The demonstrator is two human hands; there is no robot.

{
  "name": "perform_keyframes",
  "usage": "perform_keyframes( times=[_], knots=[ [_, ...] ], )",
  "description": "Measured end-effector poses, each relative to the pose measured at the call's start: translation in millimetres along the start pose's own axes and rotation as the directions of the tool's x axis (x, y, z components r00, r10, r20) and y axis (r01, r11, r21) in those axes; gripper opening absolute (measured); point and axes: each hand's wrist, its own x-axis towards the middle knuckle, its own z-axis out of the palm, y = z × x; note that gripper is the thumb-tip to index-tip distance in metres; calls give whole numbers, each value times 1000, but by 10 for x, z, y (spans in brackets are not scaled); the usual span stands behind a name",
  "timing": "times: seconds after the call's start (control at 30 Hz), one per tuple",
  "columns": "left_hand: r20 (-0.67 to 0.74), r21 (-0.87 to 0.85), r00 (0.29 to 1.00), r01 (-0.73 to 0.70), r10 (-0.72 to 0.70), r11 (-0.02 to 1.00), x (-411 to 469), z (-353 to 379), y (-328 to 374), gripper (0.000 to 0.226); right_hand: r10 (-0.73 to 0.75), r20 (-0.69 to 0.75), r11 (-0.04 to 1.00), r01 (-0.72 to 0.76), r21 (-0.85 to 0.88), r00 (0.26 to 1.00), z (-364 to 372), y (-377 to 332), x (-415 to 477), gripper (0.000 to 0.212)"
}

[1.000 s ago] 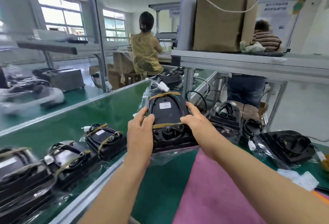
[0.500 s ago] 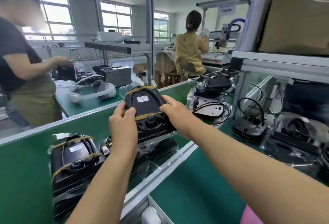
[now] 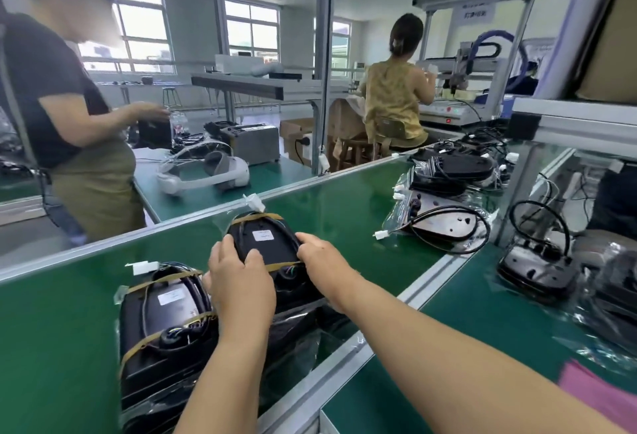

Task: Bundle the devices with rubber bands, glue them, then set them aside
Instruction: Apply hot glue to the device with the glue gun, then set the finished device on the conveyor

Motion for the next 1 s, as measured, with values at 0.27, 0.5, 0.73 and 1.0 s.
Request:
perform_keyframes(
  times=[0.27, 0.5, 0.73, 1.0],
  knots=[
    [64, 60, 993, 93, -97, 994, -10, 64, -81, 35, 100, 29, 989, -97, -108, 995, 118, 64, 131, 43],
    [113, 189, 993, 16, -37, 982, -80, 71, -105, 48, 99, 54, 939, -75, -336, 994, 209, 34, 180, 16],
    [111, 264, 988, -134, 108, 955, -215, 41, 2, 58, 29, 5, 930, -25, -366, 1000, 174, 67, 44, 37],
    [237, -92, 902, -350, 362, 932, -625, 622, 519, 46, -16, -364, 994, -25, -106, 931, -724, 143, -272, 37]
  ],
)
